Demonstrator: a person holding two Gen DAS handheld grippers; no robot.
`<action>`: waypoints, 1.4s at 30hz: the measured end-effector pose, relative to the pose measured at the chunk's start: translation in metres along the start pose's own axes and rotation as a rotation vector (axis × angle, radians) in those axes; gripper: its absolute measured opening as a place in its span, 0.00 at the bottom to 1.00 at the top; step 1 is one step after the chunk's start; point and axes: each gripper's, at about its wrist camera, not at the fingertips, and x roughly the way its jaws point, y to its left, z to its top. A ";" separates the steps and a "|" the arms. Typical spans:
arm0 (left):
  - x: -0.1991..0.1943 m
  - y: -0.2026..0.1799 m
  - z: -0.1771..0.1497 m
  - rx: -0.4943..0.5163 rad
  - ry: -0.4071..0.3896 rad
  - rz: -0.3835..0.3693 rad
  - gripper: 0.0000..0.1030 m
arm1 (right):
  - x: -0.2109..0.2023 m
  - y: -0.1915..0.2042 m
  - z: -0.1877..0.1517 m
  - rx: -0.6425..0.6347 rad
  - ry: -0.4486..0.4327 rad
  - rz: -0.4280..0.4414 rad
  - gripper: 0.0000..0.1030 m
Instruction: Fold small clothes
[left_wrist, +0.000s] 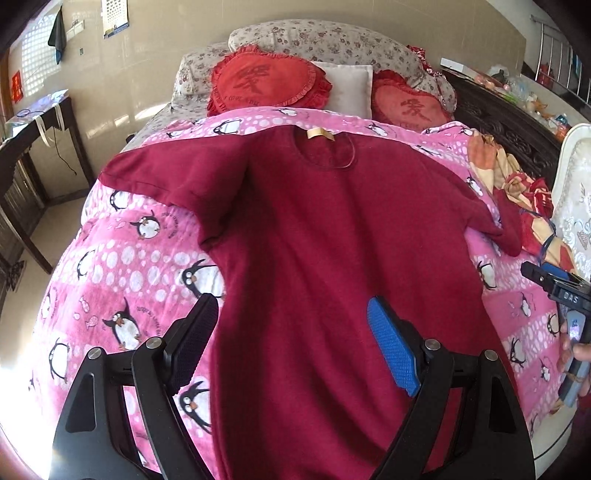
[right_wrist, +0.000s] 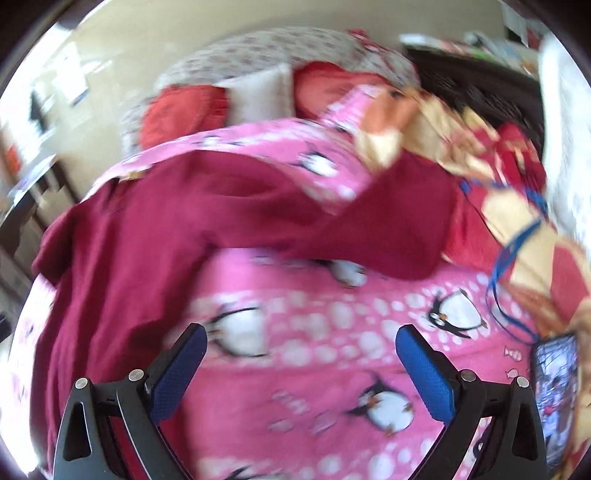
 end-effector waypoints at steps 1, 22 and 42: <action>-0.001 -0.002 0.000 -0.004 -0.007 -0.007 0.81 | -0.006 0.010 0.001 -0.009 -0.005 0.018 0.99; -0.012 0.007 -0.002 -0.008 -0.036 -0.014 0.81 | -0.052 0.166 0.047 -0.055 -0.029 0.283 0.99; 0.010 0.027 0.000 -0.072 -0.013 -0.007 0.81 | -0.003 0.195 0.054 -0.178 0.016 0.129 0.99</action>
